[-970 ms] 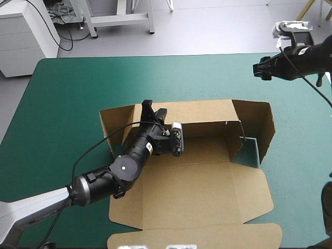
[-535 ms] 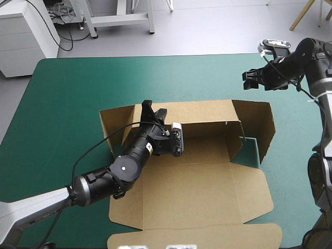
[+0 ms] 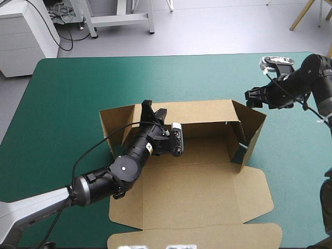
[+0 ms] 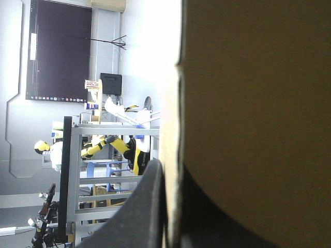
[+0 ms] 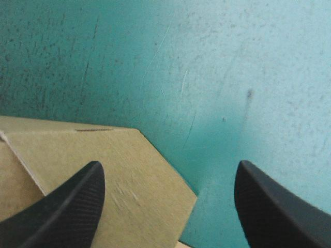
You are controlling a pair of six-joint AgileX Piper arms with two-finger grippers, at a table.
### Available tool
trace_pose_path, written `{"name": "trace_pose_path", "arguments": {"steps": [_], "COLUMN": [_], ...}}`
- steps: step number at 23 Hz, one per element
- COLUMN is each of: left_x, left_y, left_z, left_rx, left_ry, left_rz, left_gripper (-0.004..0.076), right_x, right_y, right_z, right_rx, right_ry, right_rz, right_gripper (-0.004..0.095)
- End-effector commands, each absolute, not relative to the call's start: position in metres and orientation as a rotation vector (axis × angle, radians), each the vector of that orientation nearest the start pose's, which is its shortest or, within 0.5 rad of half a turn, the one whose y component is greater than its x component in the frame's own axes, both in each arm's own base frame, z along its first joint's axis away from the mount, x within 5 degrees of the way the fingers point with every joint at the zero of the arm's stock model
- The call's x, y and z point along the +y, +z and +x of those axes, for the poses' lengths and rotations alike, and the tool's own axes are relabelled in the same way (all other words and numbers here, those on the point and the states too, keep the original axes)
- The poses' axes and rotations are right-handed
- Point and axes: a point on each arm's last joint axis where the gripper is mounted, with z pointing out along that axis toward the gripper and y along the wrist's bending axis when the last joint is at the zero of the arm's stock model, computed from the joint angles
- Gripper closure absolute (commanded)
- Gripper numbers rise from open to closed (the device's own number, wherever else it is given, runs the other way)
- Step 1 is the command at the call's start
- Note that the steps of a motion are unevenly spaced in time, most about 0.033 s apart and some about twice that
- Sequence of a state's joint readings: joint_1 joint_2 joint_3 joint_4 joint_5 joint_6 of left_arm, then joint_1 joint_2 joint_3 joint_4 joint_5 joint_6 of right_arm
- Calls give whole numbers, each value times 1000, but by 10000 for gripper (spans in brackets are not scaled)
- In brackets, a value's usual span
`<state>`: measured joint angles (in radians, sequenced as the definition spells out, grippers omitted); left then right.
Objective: Fold the box
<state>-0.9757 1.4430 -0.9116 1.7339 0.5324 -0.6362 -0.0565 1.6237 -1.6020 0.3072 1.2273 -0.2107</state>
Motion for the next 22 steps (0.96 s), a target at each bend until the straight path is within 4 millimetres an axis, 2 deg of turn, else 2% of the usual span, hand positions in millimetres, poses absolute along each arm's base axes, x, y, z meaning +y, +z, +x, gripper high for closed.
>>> {"name": "trace_pose_path", "arguments": {"steps": [1, 5, 11, 15, 22], "left_x": [-230, -229, -229, -229, -229], "left_y": [314, 315, 315, 315, 315], "left_z": [211, 212, 212, 212, 212], "left_rx": [1174, 1179, 1179, 1179, 1179], "left_ry": [653, 663, 663, 663, 663], "left_rz": [1391, 1381, 1381, 1381, 1381], "left_gripper": [734, 734, 734, 734, 734], "right_x": [8, 12, 21, 22, 24], "right_y": [384, 367, 343, 339, 336], "right_z": [316, 298, 270, 258, 251], "right_rx": [2587, 2604, 2440, 2415, 2450], "right_ry": [323, 360, 407, 378, 402], "right_rz": [-179, -241, -363, -412, -473], "right_gripper": [256, 259, 259, 260, 260]}}
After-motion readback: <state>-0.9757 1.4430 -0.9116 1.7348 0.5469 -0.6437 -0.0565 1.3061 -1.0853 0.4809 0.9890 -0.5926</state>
